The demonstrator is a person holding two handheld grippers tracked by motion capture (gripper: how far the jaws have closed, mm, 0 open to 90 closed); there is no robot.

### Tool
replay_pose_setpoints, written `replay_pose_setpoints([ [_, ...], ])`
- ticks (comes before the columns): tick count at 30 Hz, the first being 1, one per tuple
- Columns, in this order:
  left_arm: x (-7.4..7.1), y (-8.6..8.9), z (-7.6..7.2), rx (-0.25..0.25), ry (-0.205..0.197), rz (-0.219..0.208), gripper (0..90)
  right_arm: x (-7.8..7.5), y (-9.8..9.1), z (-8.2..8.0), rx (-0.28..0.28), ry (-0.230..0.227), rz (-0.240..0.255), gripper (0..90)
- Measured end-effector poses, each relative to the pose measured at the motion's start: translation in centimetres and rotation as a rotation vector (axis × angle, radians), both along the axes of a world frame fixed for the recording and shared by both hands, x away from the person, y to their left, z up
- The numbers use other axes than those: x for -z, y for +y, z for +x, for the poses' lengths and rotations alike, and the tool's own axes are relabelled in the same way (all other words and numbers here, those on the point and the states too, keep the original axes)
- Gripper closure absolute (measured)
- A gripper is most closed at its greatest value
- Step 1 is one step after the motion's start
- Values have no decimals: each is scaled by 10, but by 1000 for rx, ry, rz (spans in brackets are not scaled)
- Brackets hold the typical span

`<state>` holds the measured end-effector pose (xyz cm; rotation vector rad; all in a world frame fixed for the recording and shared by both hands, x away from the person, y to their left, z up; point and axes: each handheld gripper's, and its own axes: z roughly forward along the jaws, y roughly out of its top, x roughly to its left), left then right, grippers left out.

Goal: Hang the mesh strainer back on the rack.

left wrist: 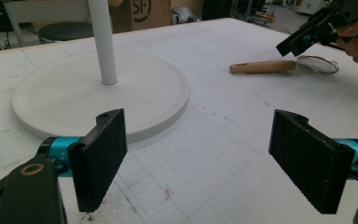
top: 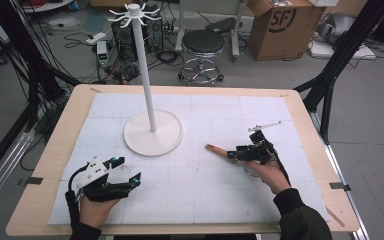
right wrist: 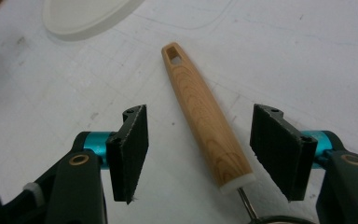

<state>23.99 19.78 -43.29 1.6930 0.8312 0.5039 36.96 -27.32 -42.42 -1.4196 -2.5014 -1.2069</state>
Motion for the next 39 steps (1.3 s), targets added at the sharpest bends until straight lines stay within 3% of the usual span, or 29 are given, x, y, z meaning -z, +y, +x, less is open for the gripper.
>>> replay_pose_setpoints([
  [2,0,0,0,-2,0,-1,198,2,-1,1,-15,2,-25,370],
  [13,0,-1,0,-2,3,2,198,9,5,2,-59,52,-59,380],
  [14,0,-1,0,-2,3,1,198,10,6,3,-64,37,-62,380],
  [24,0,-1,0,0,5,1,198,11,9,2,-67,43,-112,431],
  [30,0,-1,0,4,4,0,198,10,14,1,-78,13,-182,505],
  [39,0,-2,0,2,6,0,198,5,30,-1,-130,-41,-369,581],
])
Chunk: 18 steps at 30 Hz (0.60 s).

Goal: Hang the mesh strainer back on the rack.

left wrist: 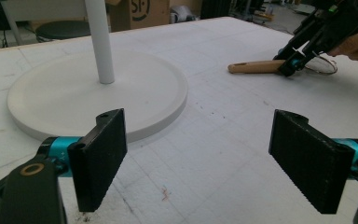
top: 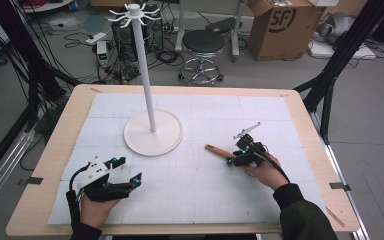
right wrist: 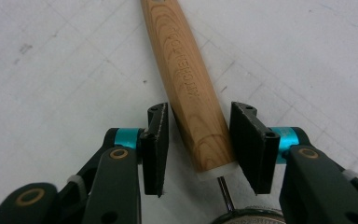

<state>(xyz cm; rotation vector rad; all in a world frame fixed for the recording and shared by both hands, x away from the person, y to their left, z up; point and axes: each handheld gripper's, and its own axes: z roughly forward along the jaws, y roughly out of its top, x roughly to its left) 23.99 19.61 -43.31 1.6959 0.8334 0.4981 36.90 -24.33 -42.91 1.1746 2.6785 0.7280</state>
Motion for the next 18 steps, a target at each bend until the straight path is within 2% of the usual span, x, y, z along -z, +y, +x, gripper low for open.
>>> replay_pose_setpoints([
  [7,0,0,-1,2,-1,3,198,-1,4,1,-24,-8,-43,621],
  [13,0,1,-1,0,0,5,198,-5,7,6,-45,23,-84,689],
  [18,-1,2,-2,0,0,1,198,-6,11,5,-63,10,-109,696],
])
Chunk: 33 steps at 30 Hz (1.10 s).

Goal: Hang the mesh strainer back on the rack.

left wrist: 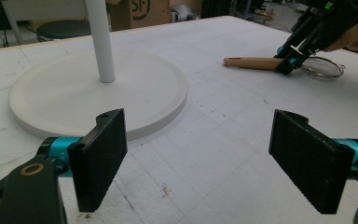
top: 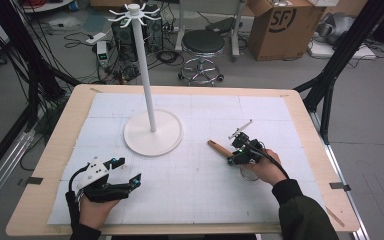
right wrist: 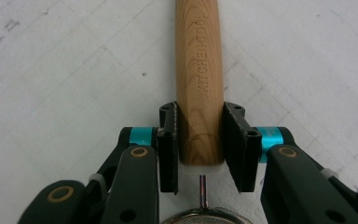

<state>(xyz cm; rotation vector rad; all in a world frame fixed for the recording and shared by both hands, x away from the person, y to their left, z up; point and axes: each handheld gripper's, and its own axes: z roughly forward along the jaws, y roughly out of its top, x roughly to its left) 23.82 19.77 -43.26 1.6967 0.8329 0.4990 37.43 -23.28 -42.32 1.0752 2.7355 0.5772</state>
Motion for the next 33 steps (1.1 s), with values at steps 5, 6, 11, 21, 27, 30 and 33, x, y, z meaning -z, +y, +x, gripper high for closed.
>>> replay_pose_setpoints([
  [5,0,1,0,-3,-1,0,198,-6,-2,-2,5,-3,57,695],
  [6,0,1,0,-4,-1,-1,198,-9,-2,-2,1,-14,81,695],
  [11,0,1,-1,-6,0,-2,198,-16,-5,-1,12,-5,184,694],
  [21,-1,1,-1,-1,-1,-1,198,-42,-5,-3,19,-44,430,693],
  [27,-1,2,-2,-3,0,-5,198,-58,4,-3,10,-92,522,693],
  [30,-1,2,-3,-3,2,-6,198,-65,9,-2,6,-107,580,693],
  [33,0,3,-4,-5,5,-7,196,-69,14,-2,0,-118,617,693],
])
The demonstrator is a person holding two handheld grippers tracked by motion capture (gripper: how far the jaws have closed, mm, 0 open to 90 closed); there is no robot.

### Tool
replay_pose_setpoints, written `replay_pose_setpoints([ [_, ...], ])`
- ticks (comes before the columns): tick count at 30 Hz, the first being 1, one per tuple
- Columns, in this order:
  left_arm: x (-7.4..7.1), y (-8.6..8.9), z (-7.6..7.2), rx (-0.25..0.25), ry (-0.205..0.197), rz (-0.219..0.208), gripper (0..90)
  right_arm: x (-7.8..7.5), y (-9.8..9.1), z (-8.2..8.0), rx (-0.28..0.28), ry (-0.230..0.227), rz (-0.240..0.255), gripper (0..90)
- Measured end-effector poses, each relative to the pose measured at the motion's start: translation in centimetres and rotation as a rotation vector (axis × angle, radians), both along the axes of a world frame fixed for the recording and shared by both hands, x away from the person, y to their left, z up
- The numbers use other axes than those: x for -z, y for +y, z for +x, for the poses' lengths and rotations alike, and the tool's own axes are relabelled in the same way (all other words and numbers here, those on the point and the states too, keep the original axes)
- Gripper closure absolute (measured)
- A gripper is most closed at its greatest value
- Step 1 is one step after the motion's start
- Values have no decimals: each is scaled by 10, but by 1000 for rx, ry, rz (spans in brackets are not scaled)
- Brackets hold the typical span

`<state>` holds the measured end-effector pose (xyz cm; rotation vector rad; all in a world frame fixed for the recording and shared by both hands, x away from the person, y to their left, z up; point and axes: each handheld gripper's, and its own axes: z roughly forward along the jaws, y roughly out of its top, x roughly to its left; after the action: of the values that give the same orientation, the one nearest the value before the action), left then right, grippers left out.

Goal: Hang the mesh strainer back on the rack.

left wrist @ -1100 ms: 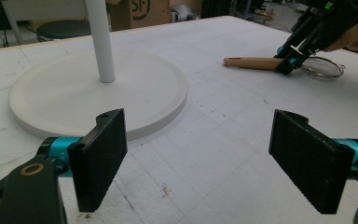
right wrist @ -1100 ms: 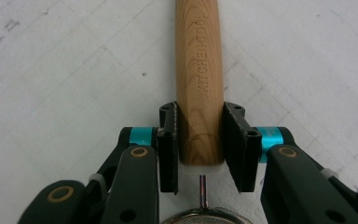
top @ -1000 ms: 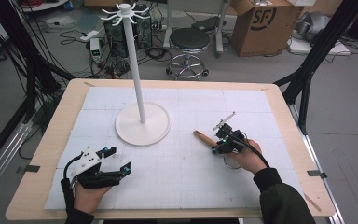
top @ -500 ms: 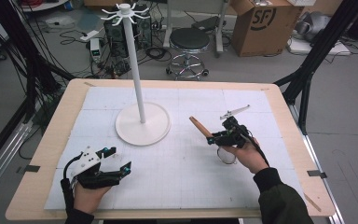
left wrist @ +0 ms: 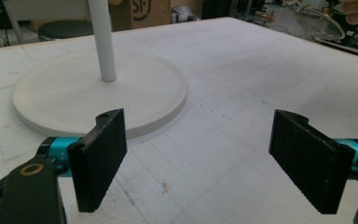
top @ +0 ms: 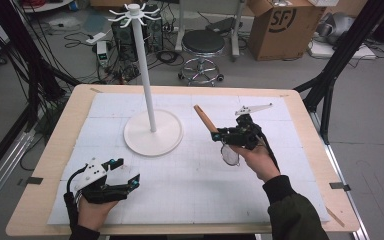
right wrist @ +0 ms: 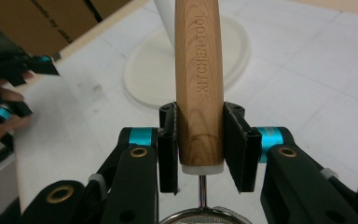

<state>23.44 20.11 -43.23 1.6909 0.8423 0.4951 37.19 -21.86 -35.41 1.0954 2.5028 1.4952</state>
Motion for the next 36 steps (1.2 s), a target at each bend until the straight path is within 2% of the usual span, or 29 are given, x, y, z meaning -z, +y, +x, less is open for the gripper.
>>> replay_pose_setpoints([
  [6,1,1,-1,7,16,-5,193,-9,10,-1,-7,-40,25,693],
  [11,2,1,-3,5,17,-3,193,-20,15,-2,7,-90,102,693],
  [16,2,3,-3,-1,18,-4,191,-30,22,-2,1,-133,148,692],
  [18,2,3,-4,-5,24,-12,185,-32,25,-2,-25,-126,159,692],
  [22,2,1,-4,-2,25,-13,180,-33,32,-1,-27,-136,157,692],
  [24,3,1,-4,-4,25,-8,178,-34,33,-1,-26,-139,176,692],
  [28,3,2,-4,-2,26,-15,178,-36,35,-2,-11,-175,195,692],
  [31,3,2,-3,-1,25,-12,177,-38,37,-3,-7,-197,230,692],
  [36,2,2,-3,-2,23,-12,178,-41,42,-2,-12,-202,274,692],
])
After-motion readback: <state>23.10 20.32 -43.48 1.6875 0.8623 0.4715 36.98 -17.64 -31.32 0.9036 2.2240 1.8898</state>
